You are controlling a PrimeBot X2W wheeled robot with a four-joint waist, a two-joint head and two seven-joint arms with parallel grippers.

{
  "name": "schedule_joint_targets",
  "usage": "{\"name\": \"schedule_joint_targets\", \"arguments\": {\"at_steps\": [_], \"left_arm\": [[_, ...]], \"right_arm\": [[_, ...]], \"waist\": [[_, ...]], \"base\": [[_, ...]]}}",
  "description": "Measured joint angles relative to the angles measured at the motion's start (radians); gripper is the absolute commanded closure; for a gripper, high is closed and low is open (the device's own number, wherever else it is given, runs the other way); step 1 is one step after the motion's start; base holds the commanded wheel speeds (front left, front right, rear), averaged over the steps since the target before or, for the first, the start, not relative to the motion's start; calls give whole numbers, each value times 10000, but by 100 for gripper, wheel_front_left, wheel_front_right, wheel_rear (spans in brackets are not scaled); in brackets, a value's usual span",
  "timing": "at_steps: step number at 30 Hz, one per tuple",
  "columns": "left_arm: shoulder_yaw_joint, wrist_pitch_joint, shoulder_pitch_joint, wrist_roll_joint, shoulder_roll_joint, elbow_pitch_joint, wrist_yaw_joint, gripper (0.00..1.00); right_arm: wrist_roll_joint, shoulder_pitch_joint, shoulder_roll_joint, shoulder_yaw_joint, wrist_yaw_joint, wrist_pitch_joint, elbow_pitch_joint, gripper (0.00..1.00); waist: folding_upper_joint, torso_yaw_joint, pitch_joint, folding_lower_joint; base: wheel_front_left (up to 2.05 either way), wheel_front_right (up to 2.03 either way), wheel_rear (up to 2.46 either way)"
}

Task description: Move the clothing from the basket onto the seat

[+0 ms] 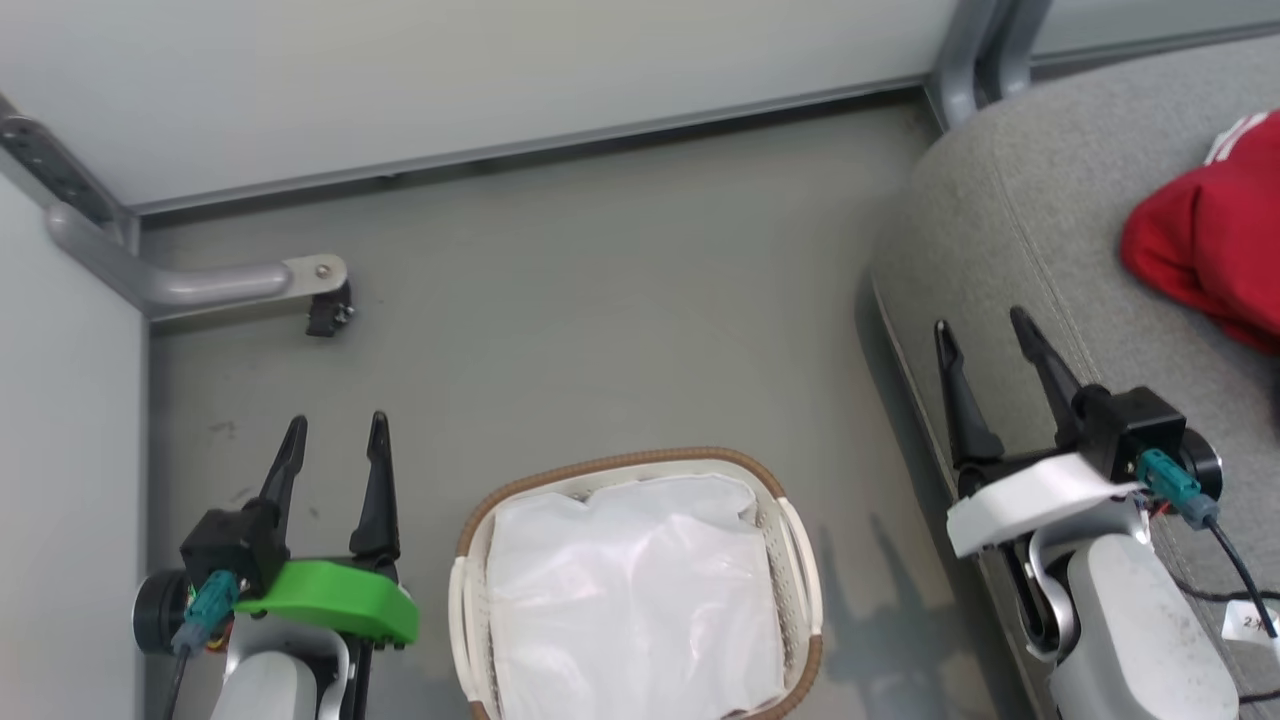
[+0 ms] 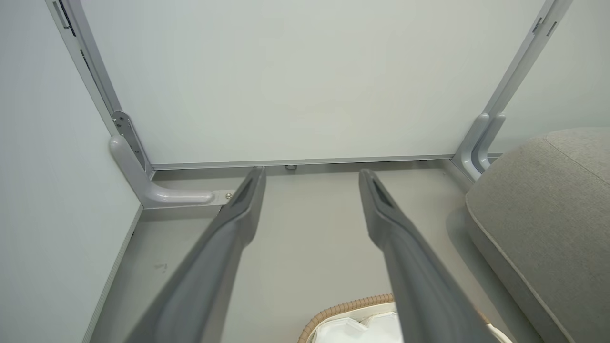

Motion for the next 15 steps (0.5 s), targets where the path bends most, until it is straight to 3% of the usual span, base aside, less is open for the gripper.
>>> {"name": "schedule_joint_targets", "arguments": {"at_steps": [15], "left_arm": [[625, 0, 1415, -75, -259, 357, 0, 0]], "right_arm": [[545, 1686, 2, 0, 0, -2, 491, 0]], "waist": [[0, 832, -1448, 0]], "base": [[0, 0, 0]]}}
